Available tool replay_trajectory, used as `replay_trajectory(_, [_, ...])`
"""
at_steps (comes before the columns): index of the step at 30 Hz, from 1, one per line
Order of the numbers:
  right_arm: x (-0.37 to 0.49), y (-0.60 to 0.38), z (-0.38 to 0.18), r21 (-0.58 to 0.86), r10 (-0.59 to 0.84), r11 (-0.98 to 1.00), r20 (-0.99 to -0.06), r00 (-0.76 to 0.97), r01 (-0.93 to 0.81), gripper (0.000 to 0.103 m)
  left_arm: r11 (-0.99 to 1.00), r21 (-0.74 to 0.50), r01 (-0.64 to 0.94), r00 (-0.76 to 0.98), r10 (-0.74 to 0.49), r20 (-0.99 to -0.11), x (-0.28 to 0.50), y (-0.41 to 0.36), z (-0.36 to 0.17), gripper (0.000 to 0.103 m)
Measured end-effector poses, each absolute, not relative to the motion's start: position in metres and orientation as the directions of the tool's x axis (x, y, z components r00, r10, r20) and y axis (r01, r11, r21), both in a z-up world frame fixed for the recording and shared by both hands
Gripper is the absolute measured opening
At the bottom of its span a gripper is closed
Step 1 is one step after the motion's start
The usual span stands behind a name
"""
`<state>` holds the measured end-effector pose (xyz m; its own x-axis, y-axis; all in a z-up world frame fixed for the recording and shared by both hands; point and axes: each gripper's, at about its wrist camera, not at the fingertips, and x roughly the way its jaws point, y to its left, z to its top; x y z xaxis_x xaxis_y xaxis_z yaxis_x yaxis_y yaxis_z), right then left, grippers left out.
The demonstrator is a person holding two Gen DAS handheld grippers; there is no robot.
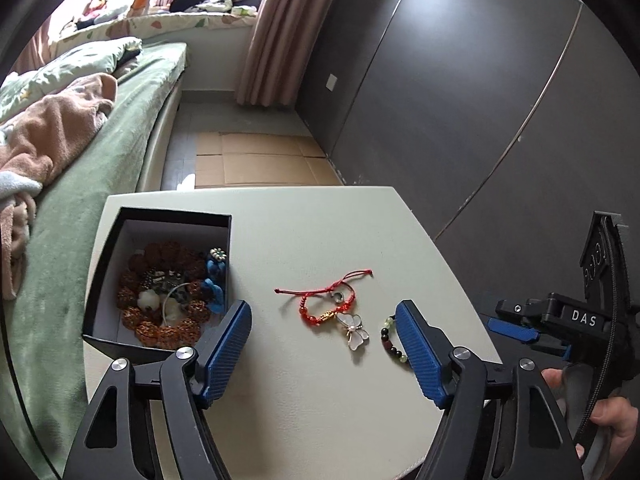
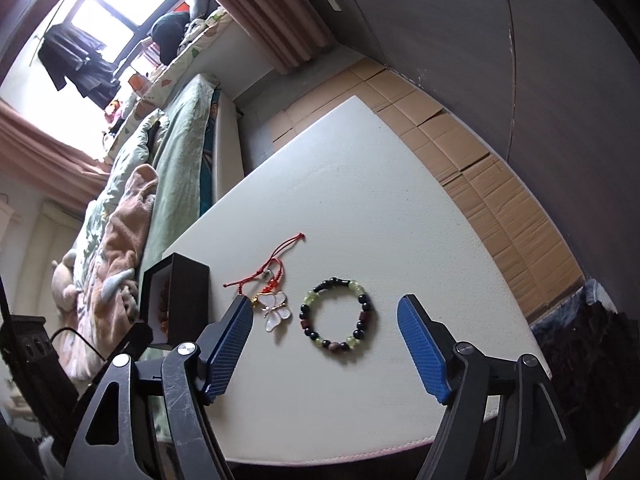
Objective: Organize jewelry
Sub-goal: 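Grasp the white butterfly pendant with the left tool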
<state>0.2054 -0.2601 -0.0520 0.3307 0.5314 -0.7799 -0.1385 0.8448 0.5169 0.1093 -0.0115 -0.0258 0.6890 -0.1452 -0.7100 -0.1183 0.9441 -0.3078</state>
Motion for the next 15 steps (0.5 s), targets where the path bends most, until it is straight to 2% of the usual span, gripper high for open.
replay_trajectory(7, [0.211,-0.281,-0.060,0.546,0.541,0.834,-0.776,0.323,-0.083,0.075,0.960,-0.260,-0.108,0.645,-0.132,-0.752,0.128,-0.041,-0.045,0.064])
replay_trajectory(9, [0.211,-0.285,-0.057,0.556,0.548,0.828,-0.769,0.329,-0.079,0.075,0.962,-0.249,-0.109,0.634,-0.125,-0.763,0.134,-0.048,-0.053,0.056])
replay_trajectory(15, [0.214,-0.296,-0.056,0.555,0.535,0.831,-0.772,0.343,-0.046,0.075,0.969,-0.207,-0.134,0.586,-0.091,-0.805,0.151,-0.060,-0.080,0.044])
